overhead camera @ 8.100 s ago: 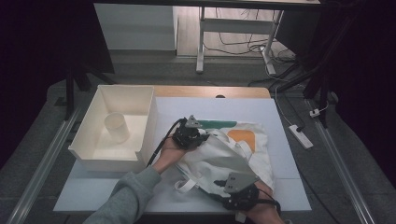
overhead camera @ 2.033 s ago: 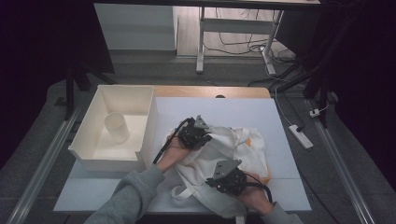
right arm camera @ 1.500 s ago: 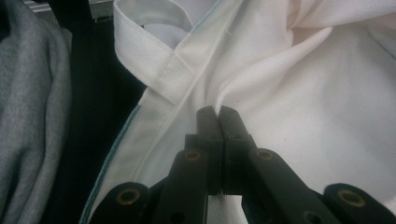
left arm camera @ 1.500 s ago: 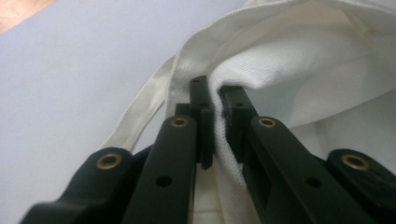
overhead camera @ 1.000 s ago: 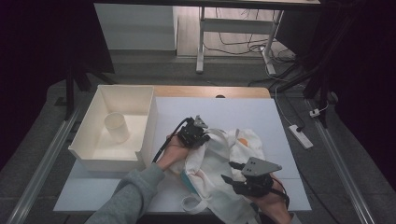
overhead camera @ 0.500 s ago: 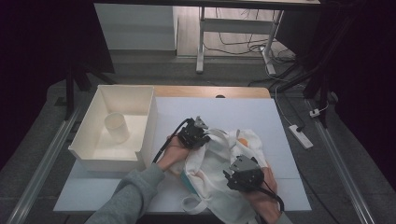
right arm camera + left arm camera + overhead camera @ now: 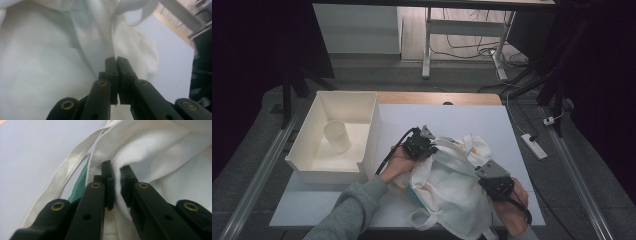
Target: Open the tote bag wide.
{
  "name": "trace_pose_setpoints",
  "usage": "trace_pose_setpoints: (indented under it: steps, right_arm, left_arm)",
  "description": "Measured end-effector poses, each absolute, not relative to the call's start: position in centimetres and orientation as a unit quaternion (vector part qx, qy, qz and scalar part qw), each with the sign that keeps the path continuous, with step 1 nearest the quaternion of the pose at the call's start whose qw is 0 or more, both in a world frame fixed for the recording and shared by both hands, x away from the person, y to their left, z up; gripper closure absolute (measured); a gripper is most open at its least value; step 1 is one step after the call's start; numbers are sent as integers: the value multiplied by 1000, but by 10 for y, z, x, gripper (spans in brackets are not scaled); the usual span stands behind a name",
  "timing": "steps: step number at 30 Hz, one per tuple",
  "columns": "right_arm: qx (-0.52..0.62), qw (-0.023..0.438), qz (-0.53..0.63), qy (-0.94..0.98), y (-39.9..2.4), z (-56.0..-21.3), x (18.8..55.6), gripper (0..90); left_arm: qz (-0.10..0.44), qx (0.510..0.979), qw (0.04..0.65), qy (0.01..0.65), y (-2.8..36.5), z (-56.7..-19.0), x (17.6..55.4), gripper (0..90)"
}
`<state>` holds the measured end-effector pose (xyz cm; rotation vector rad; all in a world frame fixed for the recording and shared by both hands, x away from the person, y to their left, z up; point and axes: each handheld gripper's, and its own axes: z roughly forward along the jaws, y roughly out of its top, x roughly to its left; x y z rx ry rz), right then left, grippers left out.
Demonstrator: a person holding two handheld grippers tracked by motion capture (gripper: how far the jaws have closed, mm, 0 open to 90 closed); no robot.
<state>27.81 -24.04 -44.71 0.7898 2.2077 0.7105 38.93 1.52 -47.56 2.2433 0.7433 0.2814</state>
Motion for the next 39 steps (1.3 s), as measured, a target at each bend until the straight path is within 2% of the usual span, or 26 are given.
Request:
trace_pose_setpoints:
  steps: [7, 15, 31, 39]
  right_arm:
    - [345, 305, 314, 830, -273, -439, 294, 893]
    - [386, 249, 354, 815, -300, -453, 317, 893]
    - [410, 239, 294, 830, -303, -500, 359, 895]
    - [417, 232, 304, 825, -303, -504, 362, 884]
  left_arm:
    - [109, 877, 373, 282, 14, -475, 388, 838]
    - [108, 881, 370, 274, 10, -477, 386, 838]
    - [97, 889, 349, 279, 1, -494, 393, 841]
    - [96, 889, 346, 285, 2, -497, 394, 840]
